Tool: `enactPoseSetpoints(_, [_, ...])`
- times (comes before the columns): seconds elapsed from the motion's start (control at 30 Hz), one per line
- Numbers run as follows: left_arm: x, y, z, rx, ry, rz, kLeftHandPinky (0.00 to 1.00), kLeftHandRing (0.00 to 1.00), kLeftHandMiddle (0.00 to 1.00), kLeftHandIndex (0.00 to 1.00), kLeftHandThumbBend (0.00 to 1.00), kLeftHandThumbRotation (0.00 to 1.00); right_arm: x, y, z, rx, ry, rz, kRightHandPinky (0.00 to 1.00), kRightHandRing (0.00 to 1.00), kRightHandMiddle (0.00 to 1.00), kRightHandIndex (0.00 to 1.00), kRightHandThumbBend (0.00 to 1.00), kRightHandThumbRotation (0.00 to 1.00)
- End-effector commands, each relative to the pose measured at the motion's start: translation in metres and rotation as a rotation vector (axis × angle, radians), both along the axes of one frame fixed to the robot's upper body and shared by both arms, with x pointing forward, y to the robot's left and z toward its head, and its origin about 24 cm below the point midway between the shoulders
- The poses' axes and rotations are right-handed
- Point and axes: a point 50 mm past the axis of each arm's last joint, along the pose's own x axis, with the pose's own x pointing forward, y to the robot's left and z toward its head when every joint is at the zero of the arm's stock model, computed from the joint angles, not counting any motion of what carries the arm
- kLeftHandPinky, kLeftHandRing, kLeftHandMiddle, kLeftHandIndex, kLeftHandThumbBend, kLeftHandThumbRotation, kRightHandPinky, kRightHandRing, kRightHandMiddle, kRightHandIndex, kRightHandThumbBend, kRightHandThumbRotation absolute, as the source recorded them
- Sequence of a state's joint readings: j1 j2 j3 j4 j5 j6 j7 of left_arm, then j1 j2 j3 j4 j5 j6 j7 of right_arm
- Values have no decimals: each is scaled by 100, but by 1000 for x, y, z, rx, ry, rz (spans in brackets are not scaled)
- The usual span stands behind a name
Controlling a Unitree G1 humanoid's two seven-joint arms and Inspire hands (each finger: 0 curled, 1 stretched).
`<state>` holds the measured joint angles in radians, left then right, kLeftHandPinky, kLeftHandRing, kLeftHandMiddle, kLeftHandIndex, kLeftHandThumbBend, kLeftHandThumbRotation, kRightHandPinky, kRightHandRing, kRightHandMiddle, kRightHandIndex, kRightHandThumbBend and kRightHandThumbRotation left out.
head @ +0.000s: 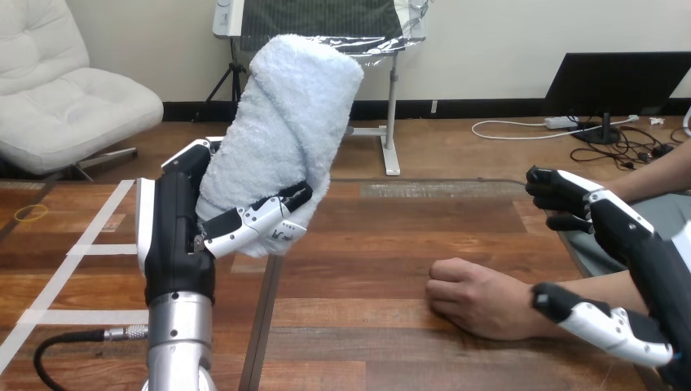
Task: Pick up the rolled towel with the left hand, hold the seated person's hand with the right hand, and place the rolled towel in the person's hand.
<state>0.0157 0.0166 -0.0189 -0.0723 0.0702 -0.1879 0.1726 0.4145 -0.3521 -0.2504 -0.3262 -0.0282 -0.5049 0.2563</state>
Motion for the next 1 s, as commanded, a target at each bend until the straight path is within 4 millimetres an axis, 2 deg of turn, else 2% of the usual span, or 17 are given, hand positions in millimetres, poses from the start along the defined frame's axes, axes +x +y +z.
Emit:
enactPoseSetpoints(0.0, [-2, -5, 27, -49, -133, -38, 25, 32, 38, 40, 55, 0, 13, -9, 15, -76, -26, -2, 74, 81, 84, 84, 98, 53])
enactPoseSetpoints(0.6, [-7, -10, 31, -62, -153, -71, 24, 31, 37, 39, 52, 0, 29, -26, 31, -237, 33, 17, 72, 85, 88, 86, 100, 32])
enactPoseSetpoints(0.97, [-7, -11, 32, -73, -147, -71, 23, 30, 37, 39, 53, 0, 42, -36, 32, -339, 90, 45, 74, 89, 91, 88, 100, 24])
